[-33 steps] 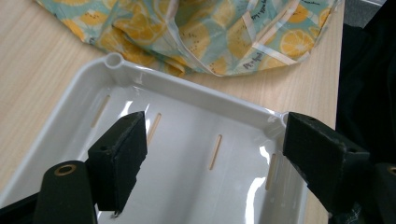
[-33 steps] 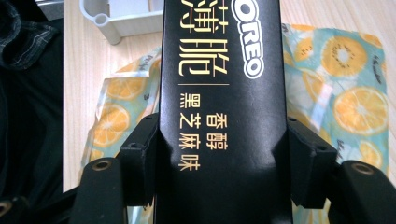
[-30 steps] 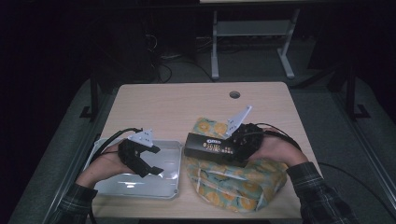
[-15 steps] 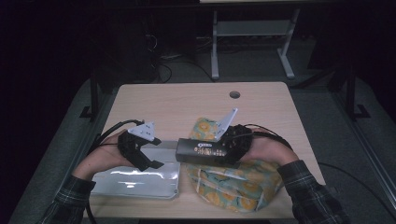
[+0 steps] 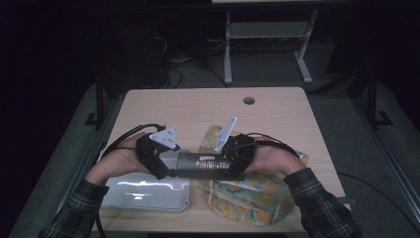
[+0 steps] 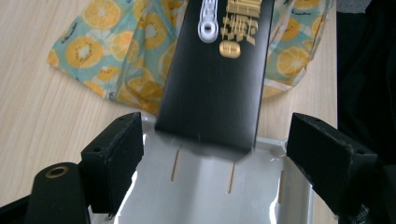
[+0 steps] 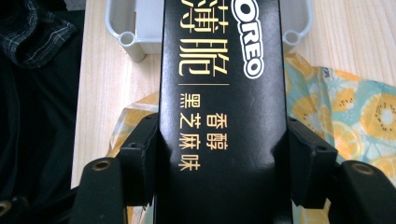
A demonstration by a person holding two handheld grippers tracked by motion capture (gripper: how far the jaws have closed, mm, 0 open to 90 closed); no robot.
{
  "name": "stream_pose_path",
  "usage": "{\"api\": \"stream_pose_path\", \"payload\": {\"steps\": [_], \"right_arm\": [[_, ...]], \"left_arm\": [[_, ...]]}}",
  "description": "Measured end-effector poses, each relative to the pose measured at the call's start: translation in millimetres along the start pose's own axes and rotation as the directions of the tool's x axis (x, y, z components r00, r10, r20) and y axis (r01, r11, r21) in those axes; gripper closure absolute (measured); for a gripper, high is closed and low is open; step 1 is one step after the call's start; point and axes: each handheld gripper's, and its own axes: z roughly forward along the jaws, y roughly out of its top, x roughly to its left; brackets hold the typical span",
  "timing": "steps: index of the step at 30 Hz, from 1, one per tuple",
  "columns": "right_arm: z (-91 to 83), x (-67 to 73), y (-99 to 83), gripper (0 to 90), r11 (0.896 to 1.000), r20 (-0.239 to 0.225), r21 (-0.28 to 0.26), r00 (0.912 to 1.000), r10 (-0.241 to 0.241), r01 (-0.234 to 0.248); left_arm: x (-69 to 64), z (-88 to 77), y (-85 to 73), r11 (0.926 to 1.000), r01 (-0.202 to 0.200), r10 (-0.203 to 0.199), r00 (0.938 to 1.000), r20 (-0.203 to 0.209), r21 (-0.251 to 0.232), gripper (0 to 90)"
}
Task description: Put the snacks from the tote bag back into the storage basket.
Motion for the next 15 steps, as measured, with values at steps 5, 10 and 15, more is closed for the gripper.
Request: {"api": "stream_pose_path", "payload": {"steps": [5, 10, 15], "right_arm": [[5.3, 2.5, 7.6, 36.2, 1.0, -0.012, 0.008, 0.9998, -0.017, 0.017], [9.4, 4.5, 13.9, 36.2, 0.999, -0.022, 0.018, 0.9993, -0.03, 0.031], [10.2, 6.1, 16.7, 36.2, 0.999, -0.028, 0.013, 0.9989, -0.037, 0.038]], "left_arm": [[-2.0, 7.4, 8.8, 0.9997, -0.016, 0.016, 0.9997, 0.018, 0.02, 18.5], [-2.1, 14.4, 16.3, 0.998, -0.047, 0.045, 0.9981, 0.041, 0.043, 20.9], [-2.2, 22.8, 21.1, 0.9959, -0.056, 0.051, 0.9967, 0.063, 0.071, 22.5]]}}
